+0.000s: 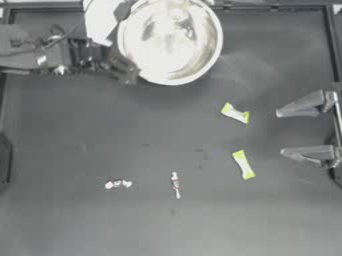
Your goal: Put candies in bowl
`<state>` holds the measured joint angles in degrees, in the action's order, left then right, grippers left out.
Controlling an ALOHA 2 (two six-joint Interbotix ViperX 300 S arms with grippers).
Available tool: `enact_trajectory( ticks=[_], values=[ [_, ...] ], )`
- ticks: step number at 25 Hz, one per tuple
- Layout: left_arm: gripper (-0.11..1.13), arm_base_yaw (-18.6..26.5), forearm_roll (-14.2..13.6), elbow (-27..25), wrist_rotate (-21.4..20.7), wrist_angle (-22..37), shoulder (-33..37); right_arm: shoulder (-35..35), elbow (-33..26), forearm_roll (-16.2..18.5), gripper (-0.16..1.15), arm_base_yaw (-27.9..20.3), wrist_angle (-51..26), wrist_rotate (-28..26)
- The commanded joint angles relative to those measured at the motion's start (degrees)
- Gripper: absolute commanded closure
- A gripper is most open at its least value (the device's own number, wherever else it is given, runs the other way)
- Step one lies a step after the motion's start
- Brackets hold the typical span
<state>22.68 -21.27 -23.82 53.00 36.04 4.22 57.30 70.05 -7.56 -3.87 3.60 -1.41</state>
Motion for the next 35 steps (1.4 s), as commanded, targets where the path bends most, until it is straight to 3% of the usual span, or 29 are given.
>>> enact_trajectory(
  ticks=[1,6,13,18,21,26,27,31,35],
  values=[
    [0.67,1.7,-1.0,3.4,-4.0,-6.1,-0.9,-0.5,-0.9,-0.4,-0.03,0.1,0.2,-0.1],
    [0.67,5.2,-0.9,4.2,-9.8,-15.0,-4.1,-0.5,-1.1,-0.4,-0.03,0.1,0.0,-0.1],
    [0.67,9.0,-0.7,7.3,-17.3,-15.9,-10.2,-0.6,-1.5,-0.4,-0.03,0.1,-0.4,-0.1],
    [0.65,10.5,0.0,9.7,-18.3,-15.9,-12.9,-0.6,-1.5,-1.0,-0.03,0.1,-0.4,-0.1],
    [0.5,10.3,-0.2,10.2,-19.3,-16.2,-13.1,-0.6,-1.6,-1.0,-0.03,0.1,-0.5,-0.1],
    [-0.04,9.1,0.8,10.5,-25.0,-16.2,-12.2,-0.8,-1.7,-1.0,-0.03,0.1,-0.4,-0.1],
    [-0.07,8.7,1.0,10.6,-26.0,-16.2,-12.0,-1.0,-1.7,-1.1,-0.03,0.1,-0.4,-0.1],
    [0.04,8.0,1.2,11.2,-30.2,-15.6,-10.8,-1.5,-2.0,-1.0,-0.03,0.1,-0.4,0.0],
    [-0.01,6.3,4.0,10.6,-33.7,-14.1,-8.3,-1.8,-2.4,-0.6,-0.03,0.1,-1.0,0.0]
  ],
)
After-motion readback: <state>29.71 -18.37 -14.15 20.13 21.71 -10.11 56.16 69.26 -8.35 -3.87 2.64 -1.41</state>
